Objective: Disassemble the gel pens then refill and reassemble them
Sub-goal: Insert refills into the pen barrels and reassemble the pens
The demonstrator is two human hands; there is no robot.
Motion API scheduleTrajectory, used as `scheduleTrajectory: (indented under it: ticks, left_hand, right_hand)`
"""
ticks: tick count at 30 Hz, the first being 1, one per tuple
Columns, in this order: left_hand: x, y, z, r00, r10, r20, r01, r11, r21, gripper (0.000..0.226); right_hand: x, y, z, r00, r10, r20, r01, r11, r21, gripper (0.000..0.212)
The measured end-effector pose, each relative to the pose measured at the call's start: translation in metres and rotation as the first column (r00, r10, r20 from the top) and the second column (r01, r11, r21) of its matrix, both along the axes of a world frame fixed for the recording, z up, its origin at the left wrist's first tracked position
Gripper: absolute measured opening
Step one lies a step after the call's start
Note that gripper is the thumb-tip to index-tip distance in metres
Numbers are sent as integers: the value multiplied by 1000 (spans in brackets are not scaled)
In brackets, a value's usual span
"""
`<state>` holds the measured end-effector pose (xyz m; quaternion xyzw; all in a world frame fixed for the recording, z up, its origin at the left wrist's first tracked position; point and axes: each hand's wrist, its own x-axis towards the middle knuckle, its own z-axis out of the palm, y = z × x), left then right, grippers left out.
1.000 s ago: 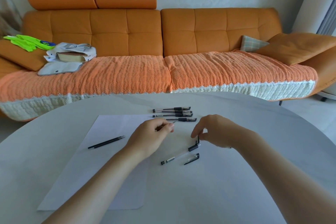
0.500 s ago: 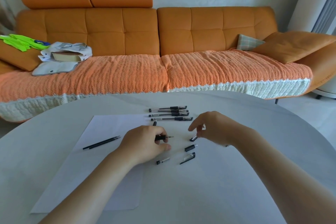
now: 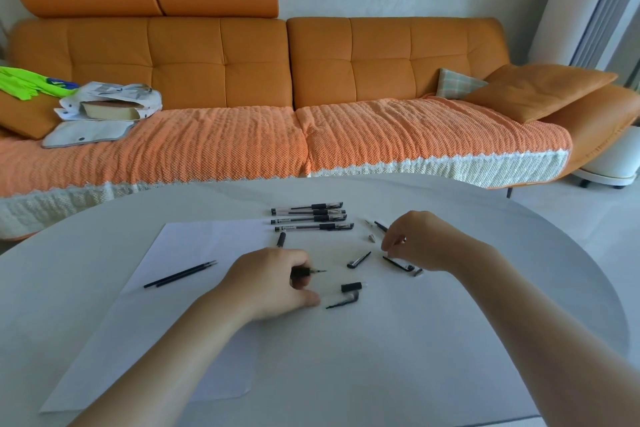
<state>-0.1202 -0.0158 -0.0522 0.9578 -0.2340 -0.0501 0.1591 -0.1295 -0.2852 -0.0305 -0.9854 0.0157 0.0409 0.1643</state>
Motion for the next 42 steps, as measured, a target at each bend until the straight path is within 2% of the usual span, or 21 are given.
scheduleTrajectory:
  ticks: [5,9,13,18,20,23,27,32,37,42]
  left_hand:
    - [1,-3,1,1000,10,8,-10,999,-36,36]
    - [4,5,9,997,78,12,-76,988,-133,29]
    - [15,23,12,994,107,-34,-112,954,-279,21]
    - [18,32,8,993,110,-41,-117,946,-302,18]
    - [18,30,7,995,98,-35,-104,949,-298,16]
    - [18,26,7,995,91,-28,-95,943,-320,15]
    - [18,26,7,996,88,-28,-92,932,-352,13]
    - [14,30,9,993,112,-26,-114,917,-382,14]
    - [8,35,13,994,84,-68,-105,904,-414,14]
    - [5,40,18,991,20,-134,-67,933,-354,13]
  right_hand:
    - [13,12,-11,992,-45,119,48,999,-22,21]
    - [27,23,-21,997,15,73,-3,987,-158,33]
    - [37,26,-27,994,-35,100,50,986,-158,21]
    - [39,31,-24,996,-32,86,41,994,-106,17]
    - [35,38,-17,988,-13,153,17,999,-29,15]
    - [24,63,2,958,36,283,-95,975,198,8]
    - [11,91,14,953,141,269,-236,902,362,7]
    - [10,98,14,963,116,242,-219,862,457,8]
    - [5,108,13,961,120,249,-229,849,476,6]
    - [2,115,12,955,145,258,-260,829,495,8]
